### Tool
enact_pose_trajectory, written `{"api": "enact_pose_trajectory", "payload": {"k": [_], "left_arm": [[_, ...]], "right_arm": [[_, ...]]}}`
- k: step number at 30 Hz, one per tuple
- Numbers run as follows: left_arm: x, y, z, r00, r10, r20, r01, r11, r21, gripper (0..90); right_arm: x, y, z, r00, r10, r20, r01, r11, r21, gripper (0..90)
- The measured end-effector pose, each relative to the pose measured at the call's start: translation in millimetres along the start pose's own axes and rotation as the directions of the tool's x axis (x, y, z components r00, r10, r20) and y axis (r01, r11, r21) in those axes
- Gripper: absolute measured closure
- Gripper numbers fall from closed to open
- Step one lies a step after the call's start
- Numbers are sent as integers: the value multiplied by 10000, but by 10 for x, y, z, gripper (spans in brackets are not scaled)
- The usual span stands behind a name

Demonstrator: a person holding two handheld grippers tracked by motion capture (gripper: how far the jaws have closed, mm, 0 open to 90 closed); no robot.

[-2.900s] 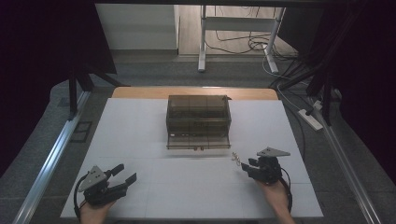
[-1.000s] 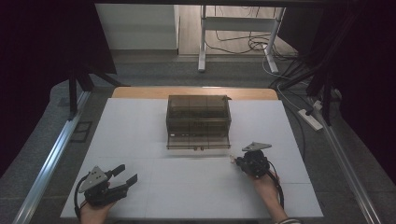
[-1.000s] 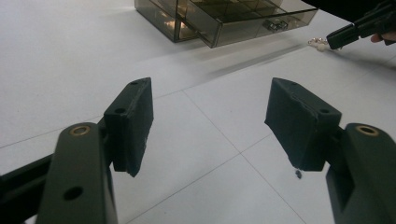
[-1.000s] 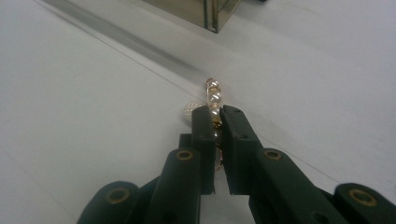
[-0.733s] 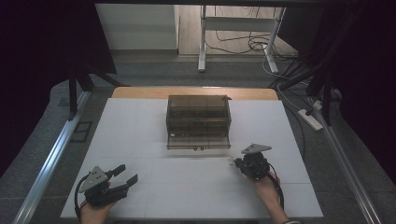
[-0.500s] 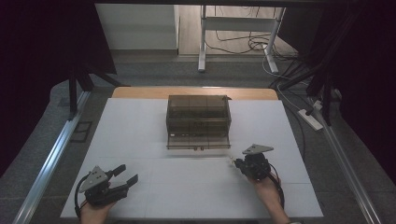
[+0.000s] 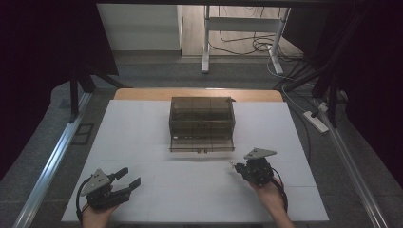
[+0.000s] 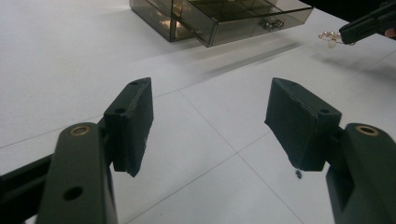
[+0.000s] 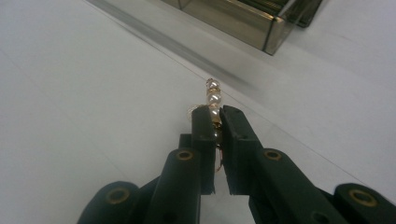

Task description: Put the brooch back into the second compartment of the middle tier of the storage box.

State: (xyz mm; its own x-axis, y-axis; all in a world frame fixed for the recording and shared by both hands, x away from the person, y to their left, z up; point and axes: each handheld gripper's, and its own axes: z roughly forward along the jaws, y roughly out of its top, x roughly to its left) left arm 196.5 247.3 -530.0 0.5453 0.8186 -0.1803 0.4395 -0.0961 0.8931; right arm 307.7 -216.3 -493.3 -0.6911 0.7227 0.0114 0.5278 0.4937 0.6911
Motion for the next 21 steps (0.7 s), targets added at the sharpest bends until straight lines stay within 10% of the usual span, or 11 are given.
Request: {"api": "enact_pose_trajectory", "payload": {"k": [21], "left_arm": [[8, 0, 7, 9999, -105, -96, 105, 9999, 25, 333]], "right_arm": [[190, 299, -37, 9951, -680, -716, 659, 9974, -307, 836]]}}
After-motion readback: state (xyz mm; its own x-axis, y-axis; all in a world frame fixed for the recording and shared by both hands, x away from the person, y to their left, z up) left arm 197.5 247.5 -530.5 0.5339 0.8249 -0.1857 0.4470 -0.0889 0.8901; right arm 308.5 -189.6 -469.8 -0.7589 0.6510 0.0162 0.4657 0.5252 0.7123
